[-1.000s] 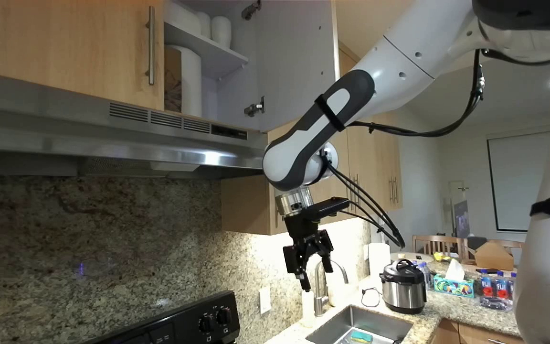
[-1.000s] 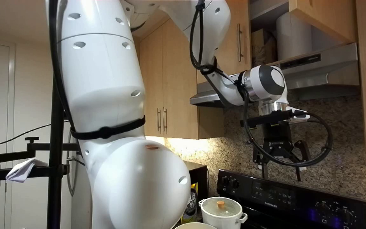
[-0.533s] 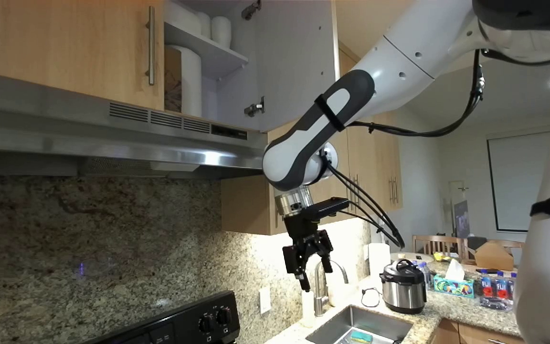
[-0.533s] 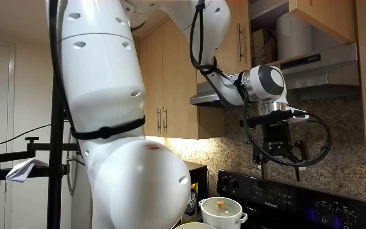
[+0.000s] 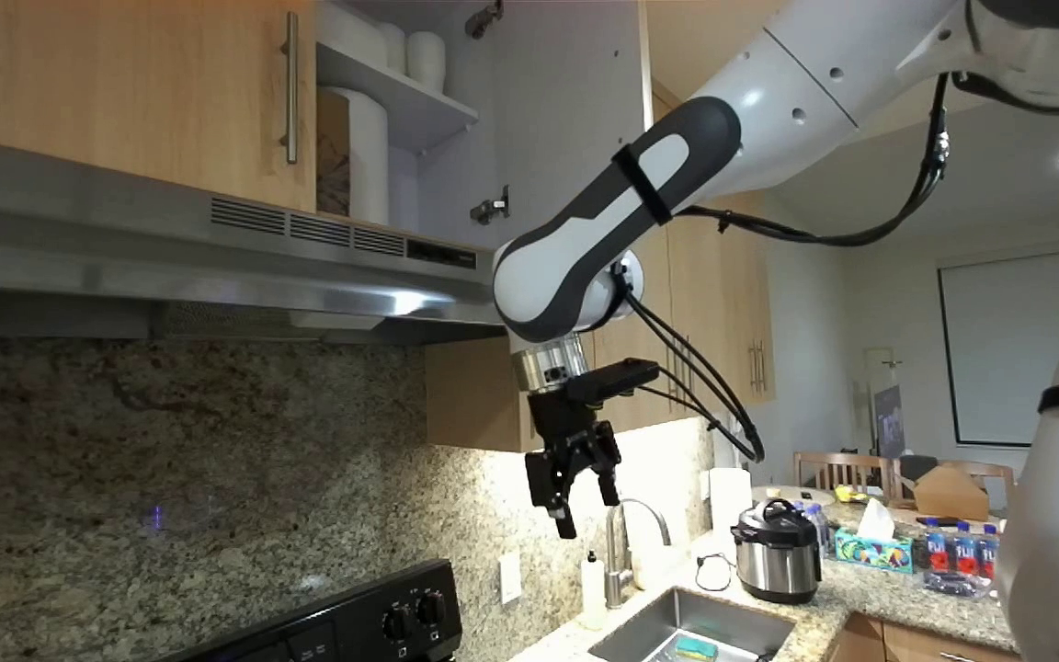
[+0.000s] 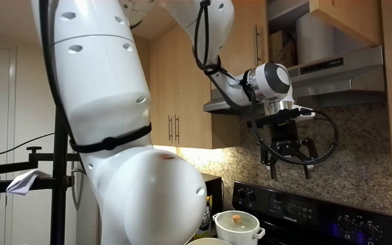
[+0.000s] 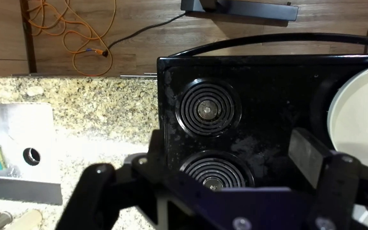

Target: Open the left door of the cupboard

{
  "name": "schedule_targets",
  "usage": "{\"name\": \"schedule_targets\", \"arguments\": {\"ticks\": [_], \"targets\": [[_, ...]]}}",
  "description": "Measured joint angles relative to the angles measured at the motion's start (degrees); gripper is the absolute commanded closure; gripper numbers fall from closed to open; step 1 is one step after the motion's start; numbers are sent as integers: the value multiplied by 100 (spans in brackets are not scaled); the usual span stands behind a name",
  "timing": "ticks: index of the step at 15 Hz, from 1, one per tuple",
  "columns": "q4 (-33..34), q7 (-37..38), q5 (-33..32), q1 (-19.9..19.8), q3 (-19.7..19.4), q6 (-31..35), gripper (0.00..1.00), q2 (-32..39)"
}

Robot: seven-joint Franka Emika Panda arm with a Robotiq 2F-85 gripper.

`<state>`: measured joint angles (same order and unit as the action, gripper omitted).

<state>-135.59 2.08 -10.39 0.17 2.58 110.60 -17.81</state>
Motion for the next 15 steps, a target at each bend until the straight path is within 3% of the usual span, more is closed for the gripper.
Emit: {"name": "schedule_targets", "arguments": {"ticks": [7,15], "targets": [[109,-13,-414,253,344,-279,0,-998],[1019,-76,-1572,568,999,-539,0,-1587]]}}
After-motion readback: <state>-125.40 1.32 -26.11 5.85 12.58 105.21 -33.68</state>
